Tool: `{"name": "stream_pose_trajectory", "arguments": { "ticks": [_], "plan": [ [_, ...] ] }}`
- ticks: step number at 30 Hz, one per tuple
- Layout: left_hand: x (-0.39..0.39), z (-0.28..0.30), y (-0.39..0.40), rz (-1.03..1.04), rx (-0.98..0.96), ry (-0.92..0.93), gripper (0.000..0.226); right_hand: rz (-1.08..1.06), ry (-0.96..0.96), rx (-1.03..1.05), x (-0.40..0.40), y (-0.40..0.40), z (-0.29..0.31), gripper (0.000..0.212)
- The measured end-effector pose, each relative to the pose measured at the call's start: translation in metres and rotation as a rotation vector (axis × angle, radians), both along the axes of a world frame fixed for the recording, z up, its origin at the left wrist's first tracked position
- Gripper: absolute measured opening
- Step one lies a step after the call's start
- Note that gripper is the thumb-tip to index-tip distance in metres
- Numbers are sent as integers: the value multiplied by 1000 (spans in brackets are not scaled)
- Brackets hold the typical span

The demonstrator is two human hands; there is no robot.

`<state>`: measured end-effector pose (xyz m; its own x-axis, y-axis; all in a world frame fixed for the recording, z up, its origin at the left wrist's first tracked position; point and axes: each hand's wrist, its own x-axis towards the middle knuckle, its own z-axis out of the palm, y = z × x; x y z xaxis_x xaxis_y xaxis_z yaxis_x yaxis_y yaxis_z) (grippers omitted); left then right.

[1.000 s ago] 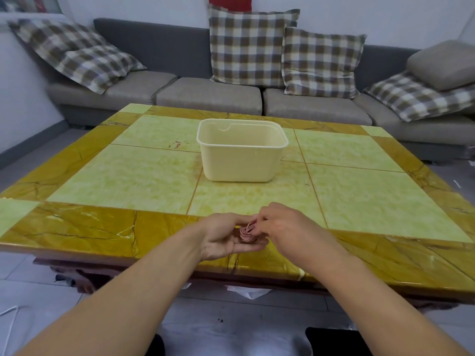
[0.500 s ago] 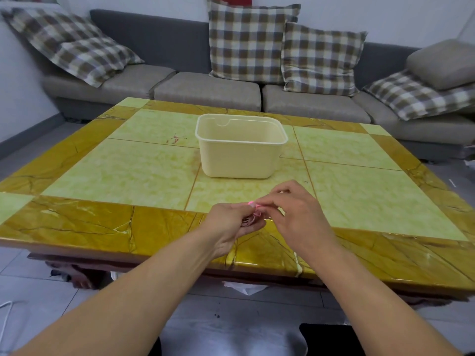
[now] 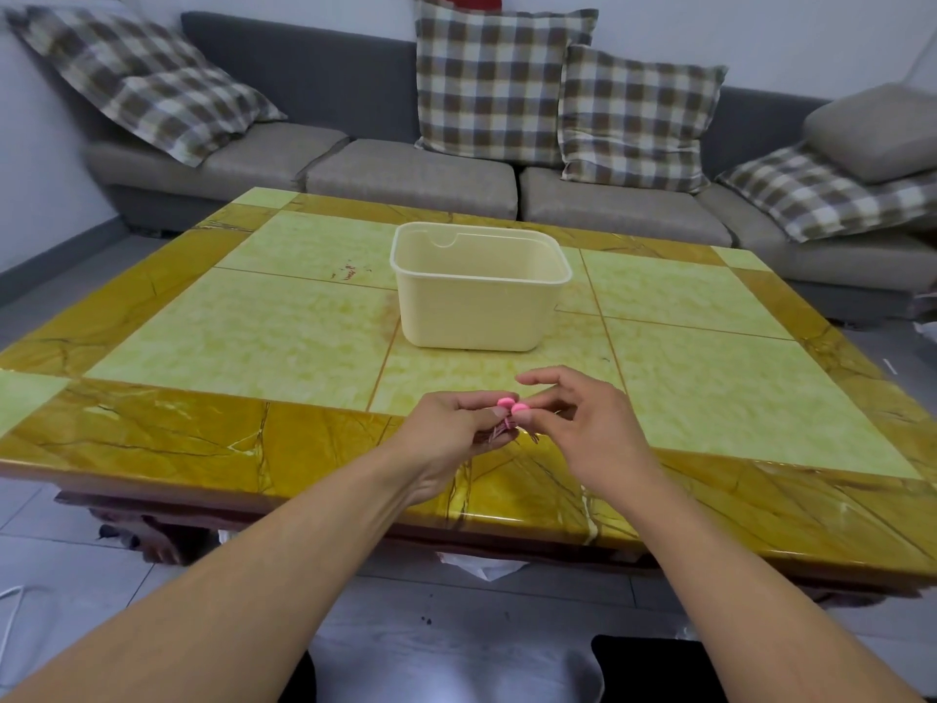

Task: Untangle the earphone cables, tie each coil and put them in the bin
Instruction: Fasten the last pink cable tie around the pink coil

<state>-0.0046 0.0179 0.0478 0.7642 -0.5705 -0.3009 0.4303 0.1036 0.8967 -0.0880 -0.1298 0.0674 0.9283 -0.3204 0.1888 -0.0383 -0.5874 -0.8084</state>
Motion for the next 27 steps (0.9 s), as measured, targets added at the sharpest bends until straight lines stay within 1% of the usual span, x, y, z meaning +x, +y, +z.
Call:
{"name": "stream_pose_trajectory", "arguments": {
  "ticks": [2,6,9,13,15,20,24,27],
  "plan": [
    [1,-1,1,3,8,-6,18,13,26,27,2,-3,-1,25],
    [1,-3,-2,21,46,-38,20,20,18,-142,3,-1,-3,19],
    [2,-6,-3,113,41,-9,17,30,-12,-217,5,0,-2,19],
    [2,-6,-2,149,44,-43,9,56,-17,-151,7,-2,-1,19],
    [1,-4,-1,129,41,-73,10,60,-3,-84,7,-4,-2,18],
    [1,-2,0,-33,97,-172,25,66,1,-45,6,-10,-1,16],
    [2,3,2,-118,163,-217,28,51,41,11,1,-10,1,11],
    [1,4,2,-140,176,-215,26,22,33,57,0,-7,0,12]
  ]
}}
